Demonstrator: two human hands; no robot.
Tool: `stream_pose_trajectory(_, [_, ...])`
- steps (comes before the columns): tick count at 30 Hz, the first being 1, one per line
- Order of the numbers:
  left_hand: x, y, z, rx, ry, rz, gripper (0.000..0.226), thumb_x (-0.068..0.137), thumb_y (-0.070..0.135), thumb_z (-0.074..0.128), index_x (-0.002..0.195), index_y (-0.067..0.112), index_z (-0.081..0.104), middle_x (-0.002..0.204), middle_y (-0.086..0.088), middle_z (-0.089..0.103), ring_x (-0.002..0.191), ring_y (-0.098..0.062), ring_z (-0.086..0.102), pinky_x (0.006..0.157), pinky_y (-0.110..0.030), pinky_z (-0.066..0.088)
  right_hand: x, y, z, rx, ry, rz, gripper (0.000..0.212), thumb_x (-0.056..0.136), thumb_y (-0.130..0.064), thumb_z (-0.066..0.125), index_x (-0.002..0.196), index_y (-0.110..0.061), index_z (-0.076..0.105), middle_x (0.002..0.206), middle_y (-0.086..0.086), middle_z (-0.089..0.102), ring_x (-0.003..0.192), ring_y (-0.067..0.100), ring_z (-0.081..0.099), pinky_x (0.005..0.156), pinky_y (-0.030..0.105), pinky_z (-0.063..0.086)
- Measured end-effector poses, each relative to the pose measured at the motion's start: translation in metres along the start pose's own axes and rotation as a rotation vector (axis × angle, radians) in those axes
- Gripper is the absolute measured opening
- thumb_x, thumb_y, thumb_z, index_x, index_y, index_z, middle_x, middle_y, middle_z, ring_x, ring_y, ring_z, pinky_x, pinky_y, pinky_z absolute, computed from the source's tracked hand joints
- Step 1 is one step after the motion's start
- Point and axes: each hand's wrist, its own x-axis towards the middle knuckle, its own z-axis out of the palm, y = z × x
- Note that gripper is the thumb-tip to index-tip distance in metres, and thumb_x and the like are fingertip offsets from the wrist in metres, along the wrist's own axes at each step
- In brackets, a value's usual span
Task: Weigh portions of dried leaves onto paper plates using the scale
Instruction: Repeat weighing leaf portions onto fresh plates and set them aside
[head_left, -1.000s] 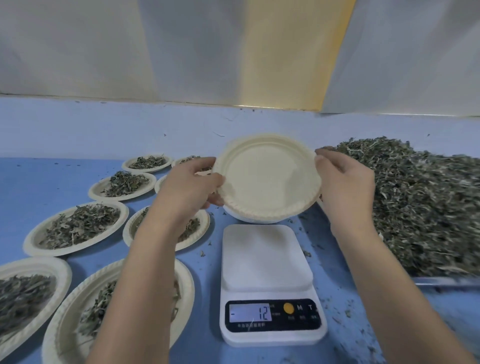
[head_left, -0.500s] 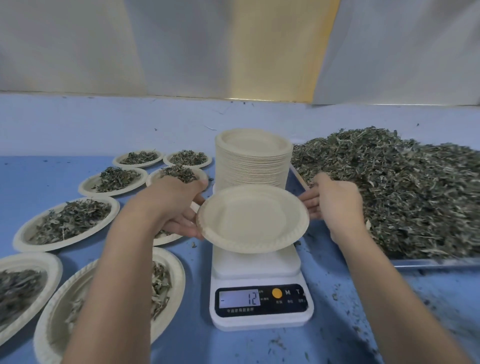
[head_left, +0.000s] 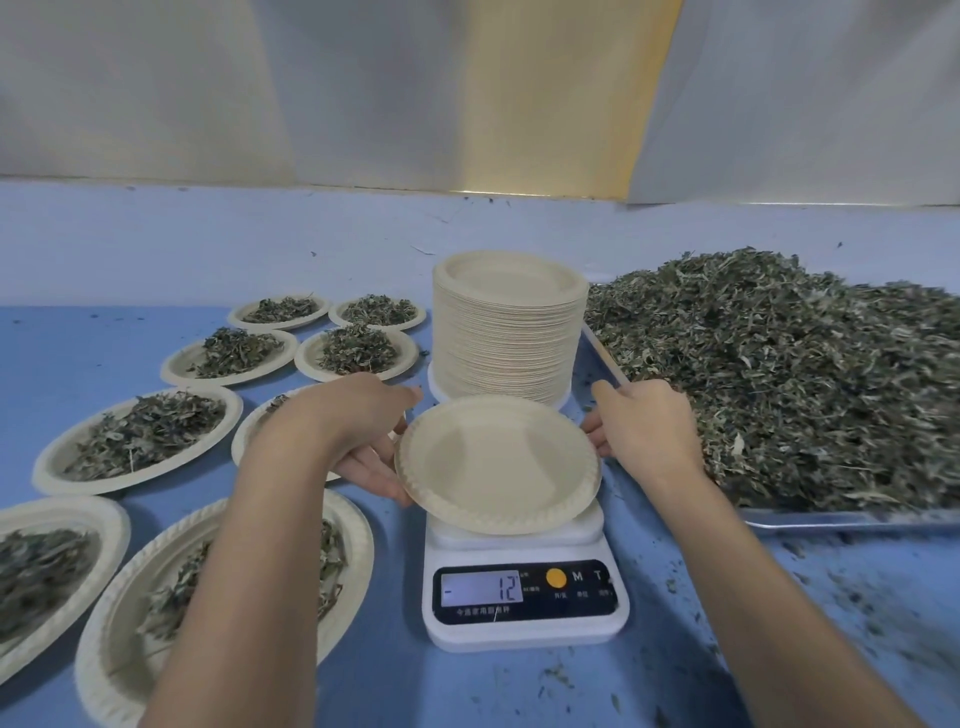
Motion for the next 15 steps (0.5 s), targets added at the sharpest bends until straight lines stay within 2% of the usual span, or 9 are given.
stream_pose_trajectory(4, [0.0016, -0.0003, 0.0017, -0.004, -0.01, -0.007, 0.047, 0.099, 0.04, 0.042, 0.115, -0.004, 0.049, 0.085, -0.026, 0.07, 0.055, -0.033, 0.069, 0.048, -0.035, 0.058, 0.0003, 0.0017, -0.0002, -0.04, 0.005, 0.001, 0.04, 0.088, -0.027, 0.047, 0.066, -0.004, 0.072, 0.068, 0.012, 0.07, 0.071, 0.035, 0.067, 0.073, 0.047, 0.057])
stream_pose_trajectory(7, [0.0028, -0.0009, 0.0023, -0.007, -0.019, -0.024, 0.049, 0.098, 0.043, 0.044, 0.112, -0.003, 0.05, 0.082, -0.025, 0.071, 0.057, -0.033, 0.07, 0.05, -0.036, 0.058, 0.0008, 0.0036, 0.0002, -0.075, 0.001, -0.003, 0.04, 0.088, -0.027, 0.047, 0.07, -0.002, 0.072, 0.071, 0.014, 0.071, 0.072, 0.035, 0.067, 0.074, 0.046, 0.057])
stream_pose_trajectory(10, [0.005, -0.0031, 0.0012, 0.001, -0.016, -0.041, 0.05, 0.097, 0.045, 0.045, 0.112, -0.002, 0.049, 0.094, -0.024, 0.069, 0.061, -0.034, 0.07, 0.051, -0.035, 0.059, 0.0008, 0.004, 0.0, -0.104, 0.014, -0.005, 0.041, 0.088, -0.028, 0.046, 0.071, -0.001, 0.071, 0.07, 0.014, 0.07, 0.071, 0.034, 0.067, 0.073, 0.045, 0.057])
stream_pose_trajectory(12, [0.0077, -0.0034, 0.0005, 0.054, 0.033, -0.026, 0.046, 0.096, 0.045, 0.045, 0.112, 0.003, 0.047, 0.101, -0.017, 0.066, 0.064, -0.03, 0.071, 0.059, -0.035, 0.06, 0.0015, 0.0043, -0.0003, -0.117, 0.041, -0.007, 0.041, 0.088, -0.027, 0.045, 0.074, 0.001, 0.07, 0.072, 0.015, 0.071, 0.073, 0.035, 0.066, 0.074, 0.046, 0.056])
stream_pose_trajectory(13, [0.0087, -0.0028, 0.0006, 0.095, 0.085, 0.005, 0.041, 0.097, 0.044, 0.046, 0.11, 0.005, 0.048, 0.095, -0.013, 0.064, 0.064, -0.027, 0.07, 0.063, -0.034, 0.059, 0.0019, 0.0046, -0.0005, -0.122, 0.055, -0.009, 0.041, 0.089, -0.027, 0.044, 0.075, 0.001, 0.07, 0.074, 0.016, 0.071, 0.074, 0.036, 0.066, 0.074, 0.046, 0.056])
stream_pose_trajectory(15, [0.0094, 0.0007, 0.0031, 0.173, 0.232, 0.139, 0.034, 0.097, 0.039, 0.047, 0.093, 0.006, 0.051, 0.074, -0.007, 0.056, 0.06, -0.022, 0.057, 0.061, -0.03, 0.048, 0.0029, 0.0054, -0.0007, -0.127, 0.073, -0.015, 0.04, 0.089, -0.028, 0.043, 0.075, -0.001, 0.07, 0.075, 0.014, 0.07, 0.074, 0.035, 0.065, 0.075, 0.046, 0.056])
